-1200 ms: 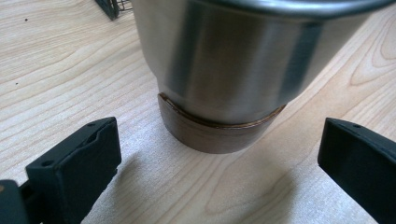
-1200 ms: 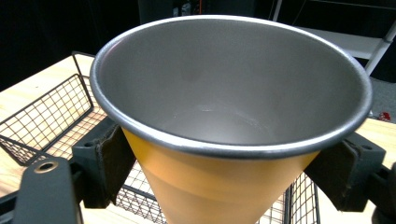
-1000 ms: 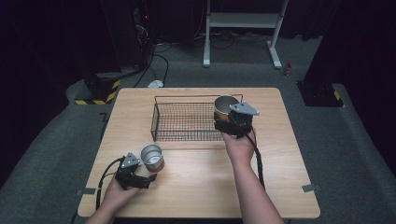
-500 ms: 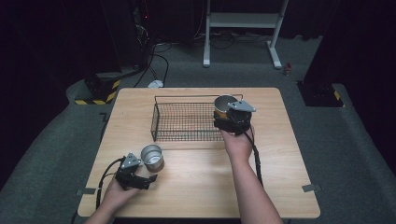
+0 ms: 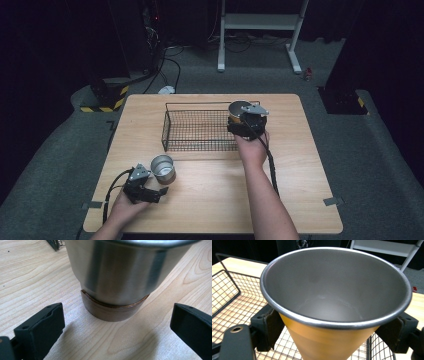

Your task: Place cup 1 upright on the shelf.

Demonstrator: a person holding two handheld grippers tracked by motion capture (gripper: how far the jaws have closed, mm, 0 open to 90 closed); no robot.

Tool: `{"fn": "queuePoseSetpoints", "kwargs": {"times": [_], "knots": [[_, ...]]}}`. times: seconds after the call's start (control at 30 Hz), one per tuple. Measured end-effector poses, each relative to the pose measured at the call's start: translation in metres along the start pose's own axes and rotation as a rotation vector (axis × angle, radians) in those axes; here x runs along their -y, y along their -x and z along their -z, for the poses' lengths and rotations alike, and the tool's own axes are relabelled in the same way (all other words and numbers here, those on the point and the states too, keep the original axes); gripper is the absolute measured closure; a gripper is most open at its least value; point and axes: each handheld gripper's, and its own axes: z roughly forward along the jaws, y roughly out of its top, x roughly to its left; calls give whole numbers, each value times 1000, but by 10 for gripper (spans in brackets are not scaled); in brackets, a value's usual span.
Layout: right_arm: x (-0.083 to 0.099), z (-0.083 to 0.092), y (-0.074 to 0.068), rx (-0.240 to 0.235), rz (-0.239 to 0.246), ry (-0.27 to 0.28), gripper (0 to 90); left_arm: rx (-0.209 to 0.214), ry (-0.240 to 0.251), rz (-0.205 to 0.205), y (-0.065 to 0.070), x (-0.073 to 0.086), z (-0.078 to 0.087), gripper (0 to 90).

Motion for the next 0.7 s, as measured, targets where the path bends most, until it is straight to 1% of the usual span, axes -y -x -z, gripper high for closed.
{"fn": "queuePoseSetpoints", "kwargs": {"times": [0.07,0.1,0.27,0.37,0.5,0.6,0.7], "knots": [[-2,-2,1,-3,-13,12,161,6,-2,7,0,0,0,1],[-3,-3,2,-3,-20,6,161,6,-2,7,0,0,0,1],[-7,-11,0,4,-2,-13,161,7,1,10,0,0,-1,1],[-7,-13,0,3,-6,-18,161,8,-1,7,0,0,-1,2],[-6,-18,1,1,-25,-34,161,9,-1,6,0,0,0,1],[-5,-21,0,2,-28,-44,161,11,-3,7,0,0,0,2],[-4,-23,1,4,-21,-52,161,11,-2,6,0,0,0,2]]}}
